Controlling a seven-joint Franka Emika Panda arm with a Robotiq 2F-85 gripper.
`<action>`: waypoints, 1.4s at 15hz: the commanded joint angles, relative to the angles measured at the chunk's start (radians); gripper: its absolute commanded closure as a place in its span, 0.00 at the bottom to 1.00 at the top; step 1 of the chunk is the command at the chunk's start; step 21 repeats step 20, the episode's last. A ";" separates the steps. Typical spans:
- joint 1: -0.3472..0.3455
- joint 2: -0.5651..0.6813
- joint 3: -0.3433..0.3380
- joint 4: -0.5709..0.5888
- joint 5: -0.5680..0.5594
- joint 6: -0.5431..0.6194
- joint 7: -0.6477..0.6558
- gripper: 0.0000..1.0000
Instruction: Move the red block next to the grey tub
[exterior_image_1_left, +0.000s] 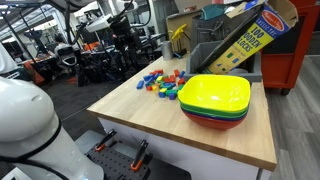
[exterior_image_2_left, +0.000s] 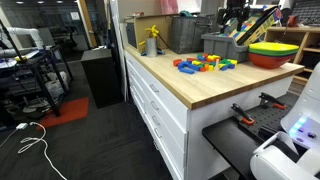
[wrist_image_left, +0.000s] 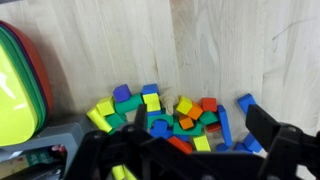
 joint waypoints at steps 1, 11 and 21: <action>-0.011 -0.115 0.008 -0.025 0.048 -0.112 -0.055 0.00; 0.003 -0.158 -0.015 0.093 0.131 -0.248 -0.153 0.00; -0.006 -0.145 -0.012 0.156 0.165 -0.339 -0.219 0.00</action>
